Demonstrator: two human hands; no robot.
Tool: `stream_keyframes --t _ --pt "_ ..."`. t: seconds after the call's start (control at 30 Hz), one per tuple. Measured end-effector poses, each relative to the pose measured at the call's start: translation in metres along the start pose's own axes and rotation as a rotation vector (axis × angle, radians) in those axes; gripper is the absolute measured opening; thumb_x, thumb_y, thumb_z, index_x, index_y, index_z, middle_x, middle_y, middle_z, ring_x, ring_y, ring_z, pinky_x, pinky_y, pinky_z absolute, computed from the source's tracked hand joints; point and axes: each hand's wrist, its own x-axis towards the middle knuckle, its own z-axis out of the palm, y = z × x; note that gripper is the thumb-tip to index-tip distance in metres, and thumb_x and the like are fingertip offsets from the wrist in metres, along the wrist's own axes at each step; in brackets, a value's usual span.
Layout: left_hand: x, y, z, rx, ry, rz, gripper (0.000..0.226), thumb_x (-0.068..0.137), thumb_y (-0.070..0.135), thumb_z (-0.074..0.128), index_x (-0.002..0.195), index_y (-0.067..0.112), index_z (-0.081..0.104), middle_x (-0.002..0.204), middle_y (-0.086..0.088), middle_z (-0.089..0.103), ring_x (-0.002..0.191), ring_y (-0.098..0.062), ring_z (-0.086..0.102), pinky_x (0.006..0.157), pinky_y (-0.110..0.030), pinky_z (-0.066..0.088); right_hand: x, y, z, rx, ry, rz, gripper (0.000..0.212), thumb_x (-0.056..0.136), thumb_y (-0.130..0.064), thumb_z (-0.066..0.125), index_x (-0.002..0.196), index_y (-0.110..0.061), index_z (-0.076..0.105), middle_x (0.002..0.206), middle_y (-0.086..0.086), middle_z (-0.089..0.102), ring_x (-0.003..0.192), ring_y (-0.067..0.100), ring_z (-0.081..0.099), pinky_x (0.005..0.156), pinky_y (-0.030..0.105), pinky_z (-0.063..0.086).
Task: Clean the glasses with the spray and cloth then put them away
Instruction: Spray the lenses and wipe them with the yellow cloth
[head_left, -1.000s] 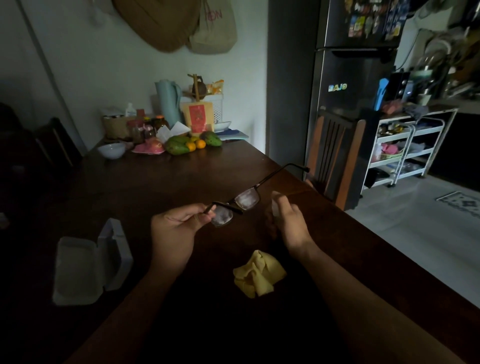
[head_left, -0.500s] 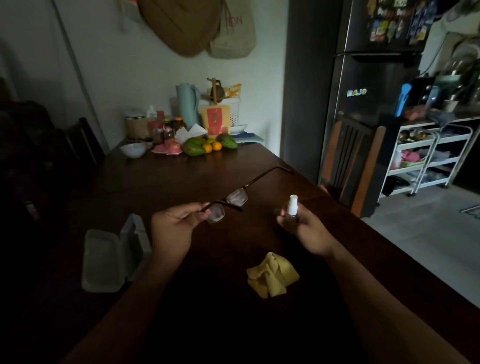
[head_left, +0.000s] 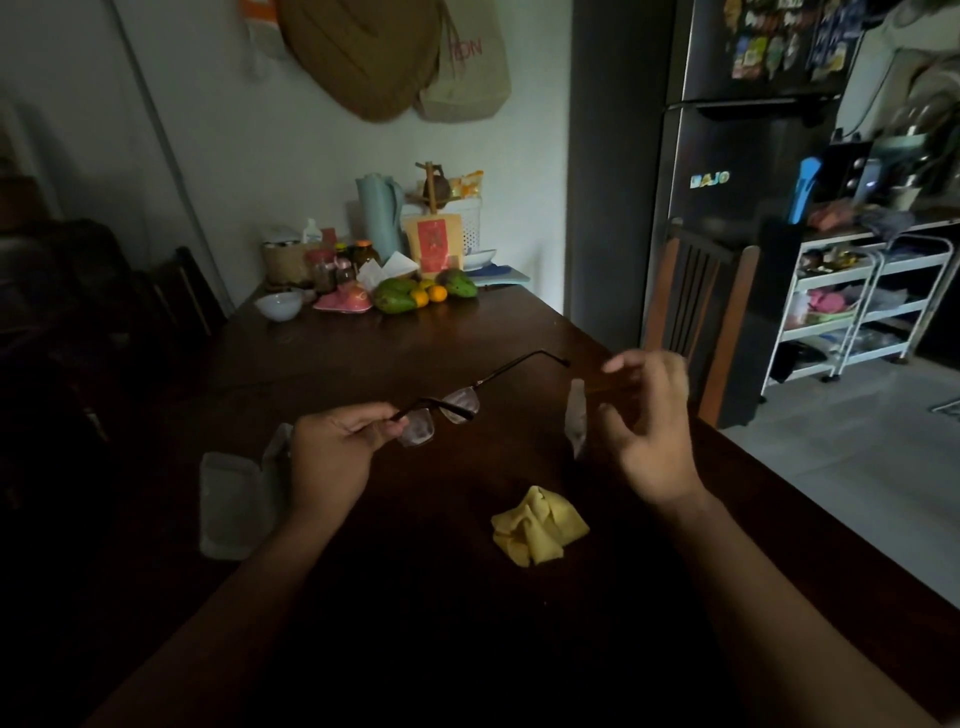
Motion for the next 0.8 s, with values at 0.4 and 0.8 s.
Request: stream_keyframes --t 0.4,0.8 --pt "-0.021 -0.004 -0.033 -0.012 -0.013 -0.066 0.014 0.077 -0.003 0.070 0.089 0.004 0.073 0.088 -0.006 0.072 0.076 -0.002 0.066 0.085 -0.026 0.050 -0.013 -0.034 0.023 -0.101 -0.978 -0.135 0.034 0.083 -0.012 0.075 0.114 -0.024 0.071 0.117 -0.002 0.060 0.114 0.008 0.047 0.105 0.025 0.032" --pt "-0.031 -0.012 -0.028 -0.155 -0.096 -0.143 0.020 0.081 -0.003 0.066 0.083 0.013 0.077 0.085 -0.008 0.075 0.083 -0.013 0.066 0.081 -0.020 0.049 -0.021 -0.015 0.047 0.162 -0.835 0.036 0.030 0.087 -0.002 0.069 0.111 -0.020 0.071 0.106 -0.007 0.070 0.096 0.002 0.066 0.083 0.014 0.049"
